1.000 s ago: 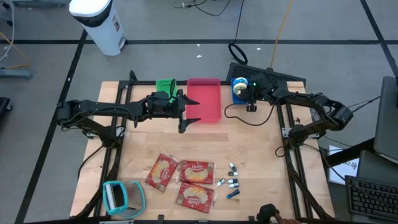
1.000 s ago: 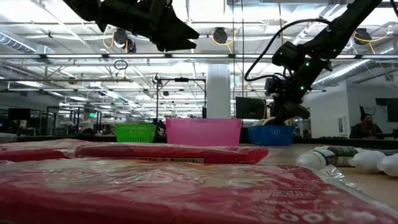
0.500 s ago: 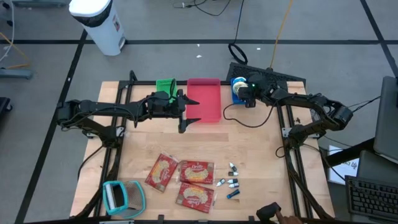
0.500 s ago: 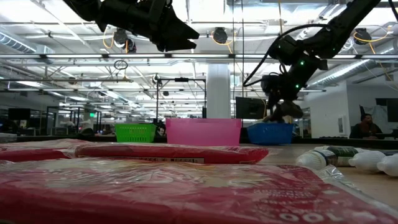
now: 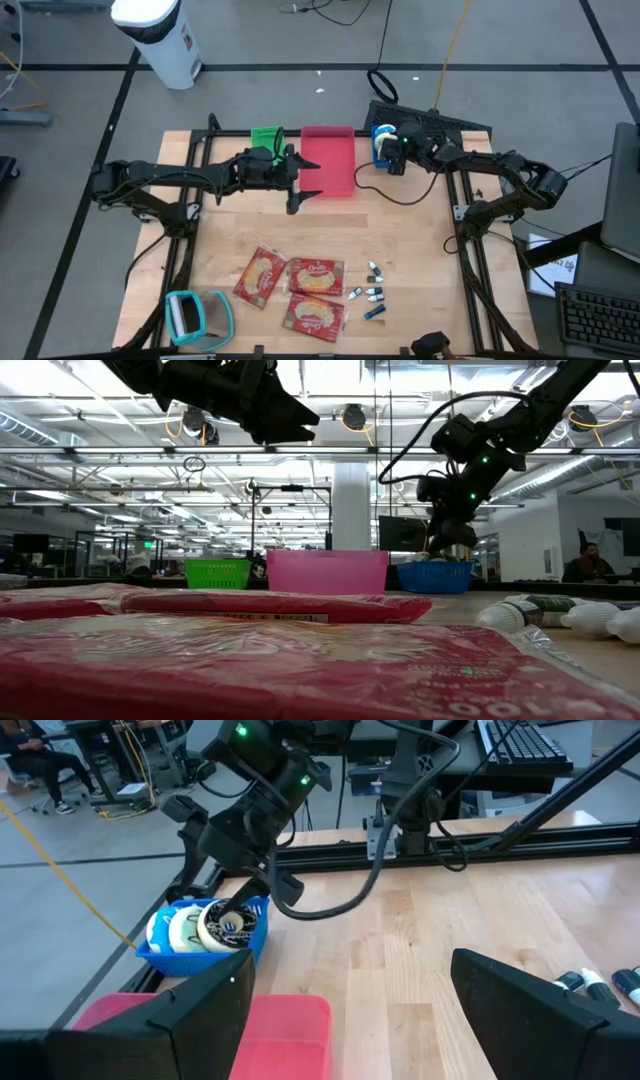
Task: Pick & Place Food Item
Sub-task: Put the top green food coloring bottle into the green bin
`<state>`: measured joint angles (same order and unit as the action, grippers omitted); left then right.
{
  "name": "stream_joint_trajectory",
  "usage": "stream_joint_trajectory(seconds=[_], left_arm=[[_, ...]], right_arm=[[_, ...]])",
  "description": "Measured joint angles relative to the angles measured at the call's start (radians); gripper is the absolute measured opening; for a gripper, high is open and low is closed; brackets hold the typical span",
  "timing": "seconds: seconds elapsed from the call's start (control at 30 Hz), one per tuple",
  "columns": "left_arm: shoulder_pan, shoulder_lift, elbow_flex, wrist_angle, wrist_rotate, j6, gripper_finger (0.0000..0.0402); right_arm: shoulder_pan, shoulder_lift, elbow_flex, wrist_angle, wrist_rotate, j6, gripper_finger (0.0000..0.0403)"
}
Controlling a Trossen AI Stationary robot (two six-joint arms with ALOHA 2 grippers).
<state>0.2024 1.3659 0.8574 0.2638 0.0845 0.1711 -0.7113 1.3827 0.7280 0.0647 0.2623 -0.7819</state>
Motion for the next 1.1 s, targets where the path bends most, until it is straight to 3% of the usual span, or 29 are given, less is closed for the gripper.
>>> stream_joint_trajectory(seconds=[0.1, 0.27, 0.43, 0.53, 0.67, 0.73, 0.93, 1.1], left_arm=[[0.000, 0.000, 0.000, 0.000, -0.001, 0.002, 0.0335], [0.000, -0.009, 0.000, -0.030, -0.057, -0.032, 0.0335], [0.000, -0.037, 0.000, -0.159, -0.100, -0.074, 0.0335], [0.000, -0.037, 0.000, -0.210, -0.111, -0.148, 0.0335], [-0.022, -0.010, 0.000, -0.229, -0.061, -0.269, 0.0335], [-0.039, 0.019, 0.000, -0.230, -0.031, -0.306, 0.0335], [-0.098, 0.102, 0.000, -0.174, -0.007, -0.316, 0.0335], [-0.135, 0.122, 0.000, -0.086, -0.007, -0.282, 0.0335]], right_arm=[[0.006, -0.015, 0.000, 0.010, 0.021, 0.000, 0.0243], [0.085, -0.107, 0.000, 0.049, 0.156, 0.024, 0.0242], [0.237, -0.269, 0.000, 0.043, 0.250, 0.210, 0.0242], [0.342, -0.369, 0.000, -0.020, 0.205, 0.423, 0.0242], [0.503, -0.437, 0.001, -0.170, 0.054, 0.723, 0.0242], [0.619, -0.431, 0.001, -0.246, 0.027, 0.850, 0.0242], [0.982, -0.285, 0.000, -0.358, 0.076, 1.230, 0.0232], [1.150, -0.115, 0.000, -0.355, 0.075, 1.479, 0.0203]])
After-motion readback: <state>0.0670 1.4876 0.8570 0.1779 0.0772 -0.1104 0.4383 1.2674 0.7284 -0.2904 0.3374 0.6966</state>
